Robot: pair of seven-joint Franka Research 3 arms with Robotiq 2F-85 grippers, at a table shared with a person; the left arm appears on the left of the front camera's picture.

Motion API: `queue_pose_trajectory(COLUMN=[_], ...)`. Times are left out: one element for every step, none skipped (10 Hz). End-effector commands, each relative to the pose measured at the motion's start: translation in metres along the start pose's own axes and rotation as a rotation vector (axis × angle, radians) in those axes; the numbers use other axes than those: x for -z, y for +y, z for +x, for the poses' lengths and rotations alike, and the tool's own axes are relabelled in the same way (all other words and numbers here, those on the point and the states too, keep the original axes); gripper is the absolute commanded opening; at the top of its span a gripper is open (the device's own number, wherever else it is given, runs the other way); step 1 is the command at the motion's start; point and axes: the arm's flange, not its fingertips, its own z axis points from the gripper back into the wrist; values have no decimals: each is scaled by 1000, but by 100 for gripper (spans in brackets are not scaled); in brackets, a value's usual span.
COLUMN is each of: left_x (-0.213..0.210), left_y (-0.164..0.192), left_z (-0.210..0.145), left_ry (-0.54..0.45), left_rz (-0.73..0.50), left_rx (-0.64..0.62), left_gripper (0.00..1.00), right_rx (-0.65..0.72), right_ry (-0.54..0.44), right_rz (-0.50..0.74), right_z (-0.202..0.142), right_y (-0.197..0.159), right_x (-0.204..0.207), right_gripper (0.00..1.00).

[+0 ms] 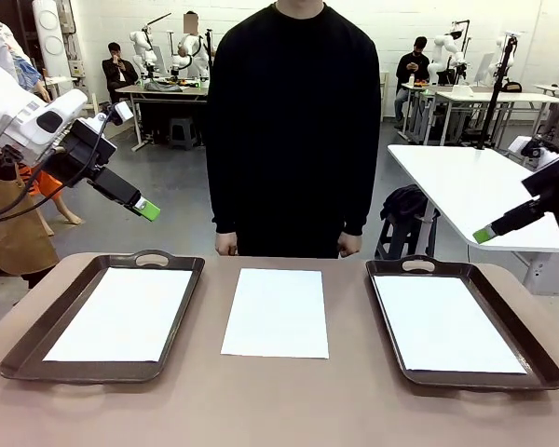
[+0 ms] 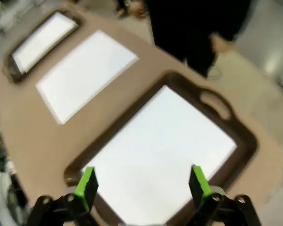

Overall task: Sort the A4 documents.
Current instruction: Receive the A4 Paper.

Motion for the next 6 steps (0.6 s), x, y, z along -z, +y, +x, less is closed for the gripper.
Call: queue_pose_trajectory(left_x=[-1,-1,-1,-1,-1,-1], left_y=[0,0,0,0,0,0], left_z=[0,0,0,0,0,0], left_ry=[-4,-4,-4,-4,-4,-4], left_rz=[-6,-6,-6,-6,-6,-6], left_rx=[1,1,1,1,1,1], left_gripper=[100,100,100,100,100,100], right_rx=[-127,-186,-230,-258,-268,-260], right_ry=[-22,-45,-68,-83,-74,-47], right_rz=[75,99,120,134,90,93], right_z=[-10,-3,1,4,7,10], right_y=[8,21,32,40,43,44], right_x=[2,-9,-20,-30,-38,-47], right_gripper=[100,100,100,100,100,100])
